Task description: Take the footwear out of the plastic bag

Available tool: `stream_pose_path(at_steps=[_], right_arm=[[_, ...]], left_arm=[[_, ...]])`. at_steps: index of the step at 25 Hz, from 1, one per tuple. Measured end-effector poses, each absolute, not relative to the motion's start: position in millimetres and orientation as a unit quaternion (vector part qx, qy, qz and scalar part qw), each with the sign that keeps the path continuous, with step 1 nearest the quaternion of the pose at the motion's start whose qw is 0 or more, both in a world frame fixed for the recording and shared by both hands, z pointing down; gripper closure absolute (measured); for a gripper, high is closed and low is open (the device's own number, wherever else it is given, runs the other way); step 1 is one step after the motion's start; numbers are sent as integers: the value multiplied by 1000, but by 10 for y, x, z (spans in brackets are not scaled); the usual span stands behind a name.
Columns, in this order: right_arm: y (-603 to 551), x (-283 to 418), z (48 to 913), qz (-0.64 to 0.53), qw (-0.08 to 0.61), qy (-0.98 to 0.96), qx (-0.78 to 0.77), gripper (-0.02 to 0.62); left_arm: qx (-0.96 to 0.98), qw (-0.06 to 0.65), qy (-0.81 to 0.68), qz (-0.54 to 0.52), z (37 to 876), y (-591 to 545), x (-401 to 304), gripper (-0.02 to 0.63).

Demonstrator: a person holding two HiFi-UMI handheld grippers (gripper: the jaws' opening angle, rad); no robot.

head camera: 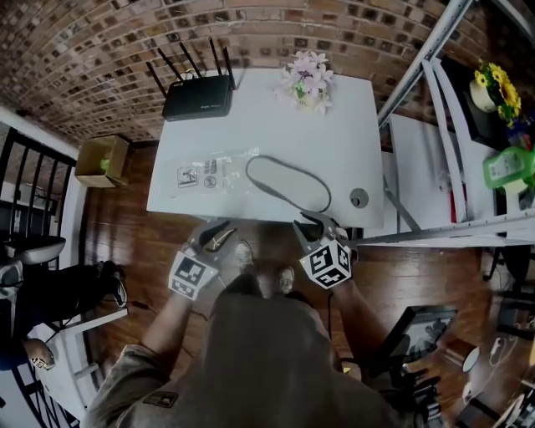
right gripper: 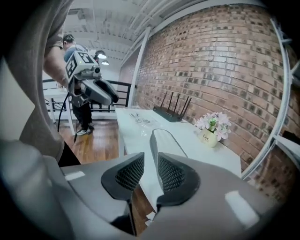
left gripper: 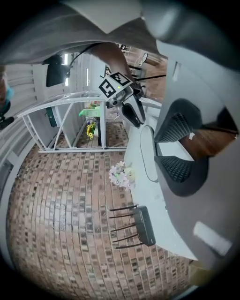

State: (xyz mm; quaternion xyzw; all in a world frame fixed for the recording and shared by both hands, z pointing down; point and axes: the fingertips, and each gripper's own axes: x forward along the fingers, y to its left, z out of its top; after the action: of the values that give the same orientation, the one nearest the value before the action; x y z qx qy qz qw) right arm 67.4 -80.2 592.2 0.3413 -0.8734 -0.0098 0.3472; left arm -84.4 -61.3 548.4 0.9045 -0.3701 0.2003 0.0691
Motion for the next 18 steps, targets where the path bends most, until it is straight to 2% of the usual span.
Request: stream_pose_path(at_steps=[9,18], right_arm=[[-402,397,5591,59,268,-892,359,571],[161,82,5291,125,193,-888,398,581]], left_arm=[[910,76,-372,169,5364,-350,-909,600],[926,109,-341,118,5285,22,-1057,604]])
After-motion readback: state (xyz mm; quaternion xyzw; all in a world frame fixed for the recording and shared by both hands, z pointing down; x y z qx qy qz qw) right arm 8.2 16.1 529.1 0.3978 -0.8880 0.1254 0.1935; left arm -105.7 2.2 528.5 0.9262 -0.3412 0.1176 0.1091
